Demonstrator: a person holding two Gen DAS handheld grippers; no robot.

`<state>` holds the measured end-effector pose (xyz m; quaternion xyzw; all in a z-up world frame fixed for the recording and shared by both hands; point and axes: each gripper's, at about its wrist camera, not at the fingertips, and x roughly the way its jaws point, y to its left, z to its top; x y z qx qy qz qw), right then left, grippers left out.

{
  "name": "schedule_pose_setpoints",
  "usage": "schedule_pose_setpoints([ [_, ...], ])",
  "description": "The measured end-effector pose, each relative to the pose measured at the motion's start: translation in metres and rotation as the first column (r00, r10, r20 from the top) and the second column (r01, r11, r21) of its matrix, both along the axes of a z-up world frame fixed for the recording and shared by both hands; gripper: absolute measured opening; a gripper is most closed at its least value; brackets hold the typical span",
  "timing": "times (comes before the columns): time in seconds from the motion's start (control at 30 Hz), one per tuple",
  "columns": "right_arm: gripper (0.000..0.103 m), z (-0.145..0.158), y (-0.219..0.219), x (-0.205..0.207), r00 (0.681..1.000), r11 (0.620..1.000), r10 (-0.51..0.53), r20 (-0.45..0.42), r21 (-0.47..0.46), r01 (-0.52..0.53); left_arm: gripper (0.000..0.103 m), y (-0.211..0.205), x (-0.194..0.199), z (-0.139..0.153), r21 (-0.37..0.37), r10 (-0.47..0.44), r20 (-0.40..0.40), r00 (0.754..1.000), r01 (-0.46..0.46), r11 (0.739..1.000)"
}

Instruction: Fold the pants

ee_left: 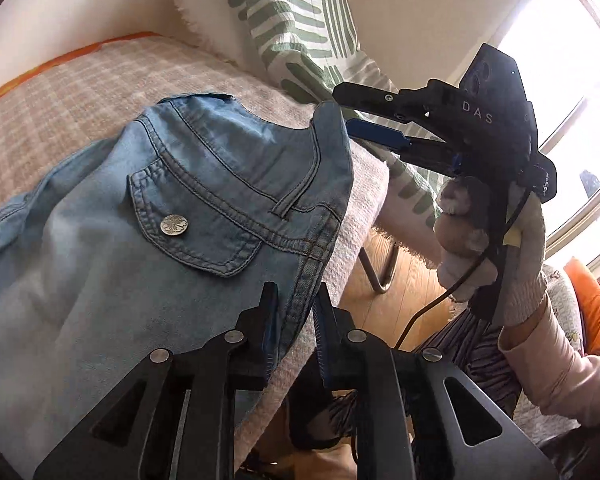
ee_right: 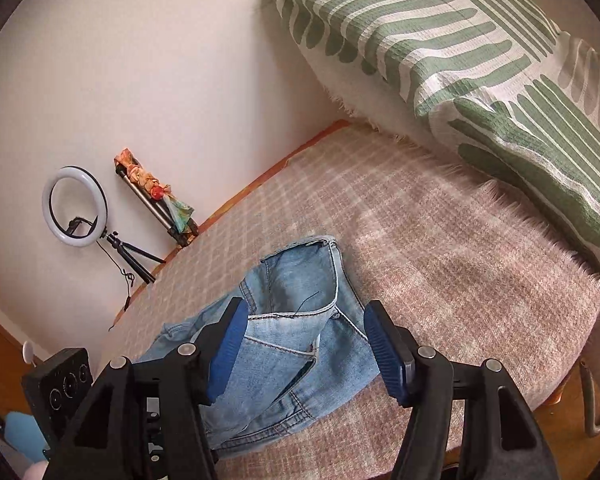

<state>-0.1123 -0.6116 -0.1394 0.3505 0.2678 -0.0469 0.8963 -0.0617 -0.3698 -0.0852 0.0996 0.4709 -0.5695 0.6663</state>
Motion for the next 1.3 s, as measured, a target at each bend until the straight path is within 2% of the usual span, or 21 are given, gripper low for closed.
schedule_pose_setpoints([
  [0.07,0.070,-0.008,-0.005,0.004,1.000,0.999,0.008,-0.009,0.034,-0.007,0.016,0.015,0.009,0.012,-0.033,0.030,-0.017,0.999,-0.030,0.999],
  [0.17,0.070,-0.020,-0.017,0.007,1.000,0.995,0.007,-0.018,0.095,-0.006,0.016,0.049,0.020,0.032,-0.058,0.096,0.058,0.994,-0.093,0.994],
  [0.2,0.070,-0.022,-0.019,0.009,1.000,0.995,0.010,-0.026,0.102,-0.007,0.019,0.064,0.025,0.036,-0.062,0.124,0.086,0.988,-0.119,0.991],
  [0.3,0.069,-0.021,-0.019,0.022,0.997,0.999,0.016,-0.073,0.040,-0.014,0.025,0.111,0.044,0.043,-0.050,0.246,0.173,0.954,-0.241,0.969],
  [0.43,0.069,-0.019,-0.018,0.054,0.991,0.998,0.050,-0.122,-0.026,-0.054,0.025,0.166,0.073,0.031,0.009,0.383,0.248,0.890,-0.397,0.918],
  [0.47,0.070,-0.017,-0.019,0.065,0.989,0.996,0.060,-0.137,-0.051,-0.068,0.025,0.181,0.080,0.027,0.025,0.416,0.259,0.872,-0.436,0.899],
  [0.57,0.072,-0.013,-0.020,0.100,0.976,0.982,0.108,-0.188,-0.132,-0.134,0.025,0.201,0.107,0.020,0.057,0.469,0.234,0.851,-0.494,0.868],
  [0.63,0.073,-0.017,-0.022,0.119,0.968,0.974,0.121,-0.221,-0.162,-0.159,0.027,0.196,0.118,0.024,0.071,0.452,0.254,0.855,-0.483,0.873],
  [0.7,0.073,-0.022,-0.026,0.133,0.963,0.976,0.131,-0.237,-0.138,-0.167,0.049,0.176,0.125,0.029,0.081,0.398,0.296,0.868,-0.438,0.895],
  [0.73,0.073,-0.024,-0.027,0.138,0.961,0.977,0.143,-0.237,-0.118,-0.175,0.052,0.163,0.128,0.031,0.084,0.367,0.314,0.876,-0.410,0.908],
  [0.77,0.074,-0.026,-0.027,0.143,0.958,0.977,0.159,-0.239,-0.104,-0.188,0.054,0.152,0.130,0.032,0.094,0.335,0.327,0.884,-0.383,0.919],
  [0.87,0.077,-0.027,-0.020,0.155,0.947,0.967,0.194,-0.255,-0.114,-0.229,0.058,0.118,0.143,0.025,0.137,0.274,0.374,0.886,-0.345,0.929],
  [0.93,0.077,-0.029,-0.018,0.160,0.943,0.964,0.201,-0.267,-0.119,-0.239,0.059,0.098,0.149,0.012,0.196,0.212,0.419,0.883,-0.316,0.928],
  [1.03,0.077,-0.032,-0.021,0.163,0.943,0.967,0.207,-0.259,-0.091,-0.238,0.059,0.078,0.155,-0.008,0.250,0.153,0.430,0.890,-0.280,0.927],
  [1.13,0.079,-0.039,-0.028,0.165,0.943,0.971,0.201,-0.267,-0.073,-0.228,0.059,0.070,0.167,-0.019,0.252,0.190,0.441,0.877,-0.324,0.912],
  [1.23,0.079,-0.046,-0.037,0.166,0.945,0.974,0.218,-0.244,-0.007,-0.226,0.059,0.075,0.188,-0.020,0.203,0.293,0.346,0.891,-0.376,0.904],
  [1.3,0.079,-0.049,-0.038,0.168,0.943,0.969,0.245,-0.227,0.025,-0.246,0.047,0.077,0.200,-0.020,0.178,0.338,0.294,0.894,-0.399,0.900],
])
